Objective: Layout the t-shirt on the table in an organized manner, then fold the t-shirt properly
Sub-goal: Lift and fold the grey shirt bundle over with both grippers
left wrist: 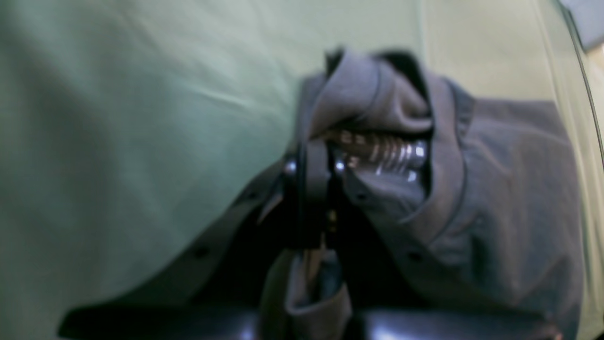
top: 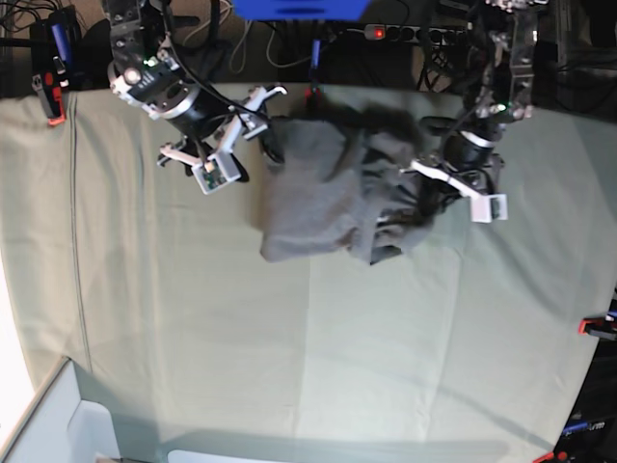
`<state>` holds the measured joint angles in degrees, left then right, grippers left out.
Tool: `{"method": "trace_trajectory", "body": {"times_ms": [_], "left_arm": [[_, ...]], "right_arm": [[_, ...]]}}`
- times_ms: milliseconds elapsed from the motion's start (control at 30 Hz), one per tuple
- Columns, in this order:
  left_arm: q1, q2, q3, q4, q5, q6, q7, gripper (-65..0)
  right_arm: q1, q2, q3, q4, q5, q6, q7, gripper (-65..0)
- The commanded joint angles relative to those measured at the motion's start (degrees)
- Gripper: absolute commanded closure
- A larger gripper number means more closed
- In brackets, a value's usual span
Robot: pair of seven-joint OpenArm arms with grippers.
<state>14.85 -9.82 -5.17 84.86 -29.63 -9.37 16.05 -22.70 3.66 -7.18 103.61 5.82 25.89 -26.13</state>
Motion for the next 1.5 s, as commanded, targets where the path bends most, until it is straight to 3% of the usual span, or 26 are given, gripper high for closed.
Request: {"method": "trace_trajectory", "body": {"times_ms": [0, 433, 500, 633, 667, 967, 1233, 1333, 1467], "left_arm": [[-0.7, -0.2, 0.1, 0.9, -0.3, -0.3, -1.3, 0.0], [-3.8, -0.1, 0.1, -8.5, -0.2, -0.3, -1.3, -0.1], [-4.5, -0.1, 0.1, -9.6, -0.2, -0.3, -1.3, -0.1], [-4.8, -0.1, 0.1, -10.5, -0.2, -0.3, -1.3, -0.1], [-4.8, -0.1, 0.1, -10.4, -0.2, -0.3, -1.3, -0.1], [-4.8, -0.1, 0.1, -10.5, -0.2, -0.3, -1.3, -0.1], [-4.8, -0.1, 0.1, -10.5, -0.2, -0.3, -1.3, -0.1], [-4.8, -0.1, 0.1, -10.5, -0.2, -0.3, -1.3, -0.1], [-4.8, 0.9, 0.1, -10.4, -0.2, -0.3, -1.3, -0.1]], "right_arm": [[0.9, 0.0, 0.0, 1.1, 0.6, 0.4, 1.4, -32.6], [5.5, -0.5, -0.4, 0.7, 1.0, 0.5, 1.2, -30.6], [6.9, -1.6, -1.0, 0.3, 1.0, 0.5, 1.2, -24.8], [9.9, -3.4, -0.9, -2.0, 1.0, 0.5, 1.2, -1.5], [10.4, -4.1, -0.9, -2.7, 1.0, 0.5, 1.1, 0.0], [11.7, -4.8, -0.9, -13.1, 1.0, 0.5, 1.9, 0.0], [12.4, -3.0, -0.4, -23.3, 0.9, 0.5, 9.6, 0.0], [11.8, -2.4, -0.3, -22.0, 1.0, 0.5, 9.7, 0.0], [8.2, -2.8, 2.1, -11.8, 1.0, 0.5, 9.4, 0.0]]}}
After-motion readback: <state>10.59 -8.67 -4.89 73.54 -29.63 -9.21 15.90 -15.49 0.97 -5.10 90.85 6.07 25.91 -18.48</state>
